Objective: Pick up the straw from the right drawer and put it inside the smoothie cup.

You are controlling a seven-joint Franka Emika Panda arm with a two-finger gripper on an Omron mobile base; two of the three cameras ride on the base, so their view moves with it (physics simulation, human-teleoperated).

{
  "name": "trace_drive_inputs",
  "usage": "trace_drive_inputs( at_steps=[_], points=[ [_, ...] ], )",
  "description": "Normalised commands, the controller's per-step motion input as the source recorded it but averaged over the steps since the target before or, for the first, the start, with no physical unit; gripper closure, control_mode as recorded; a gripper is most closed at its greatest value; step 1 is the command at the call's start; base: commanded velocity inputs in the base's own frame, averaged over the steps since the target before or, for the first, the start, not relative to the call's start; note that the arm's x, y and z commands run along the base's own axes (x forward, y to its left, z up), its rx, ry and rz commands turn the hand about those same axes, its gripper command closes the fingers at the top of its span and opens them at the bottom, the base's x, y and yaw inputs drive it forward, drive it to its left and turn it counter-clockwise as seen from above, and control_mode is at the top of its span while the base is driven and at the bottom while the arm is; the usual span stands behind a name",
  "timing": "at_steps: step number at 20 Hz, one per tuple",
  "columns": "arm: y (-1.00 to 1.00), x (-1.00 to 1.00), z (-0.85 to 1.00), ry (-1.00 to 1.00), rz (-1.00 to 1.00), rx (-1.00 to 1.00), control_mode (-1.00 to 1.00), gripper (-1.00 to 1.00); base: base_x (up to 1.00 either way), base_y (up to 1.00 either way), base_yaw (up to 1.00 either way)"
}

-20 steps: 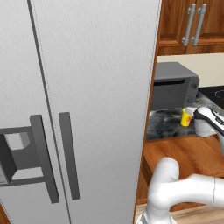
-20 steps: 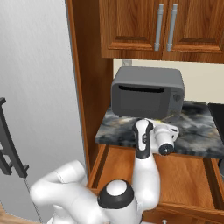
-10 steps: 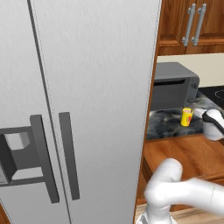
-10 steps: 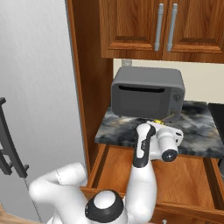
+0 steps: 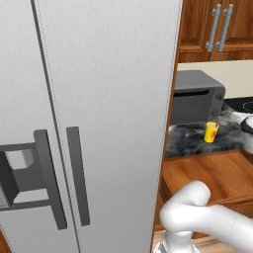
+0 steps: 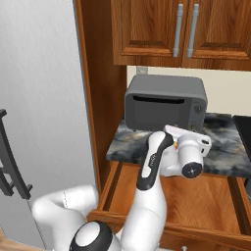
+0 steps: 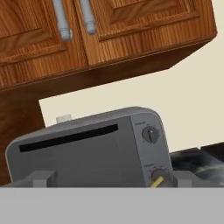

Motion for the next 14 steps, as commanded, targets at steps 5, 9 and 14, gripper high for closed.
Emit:
trace_drive_inputs(
  at_steps=[5,9,14],
  points=[
    [0.00,-0.63,0.92,-0.06,-0.11,-0.02,-1.00,-1.00,0.00,0.00,0.00],
    [0.00,-0.70,0.78,-0.08,-0.17,-0.05,-1.00,-1.00,0.00,0.00,0.00],
    [0.11,-0.65,0.64,-0.11,-0.16,-0.06,-1.00,-1.00,0.00,0.00,0.00]
  ],
)
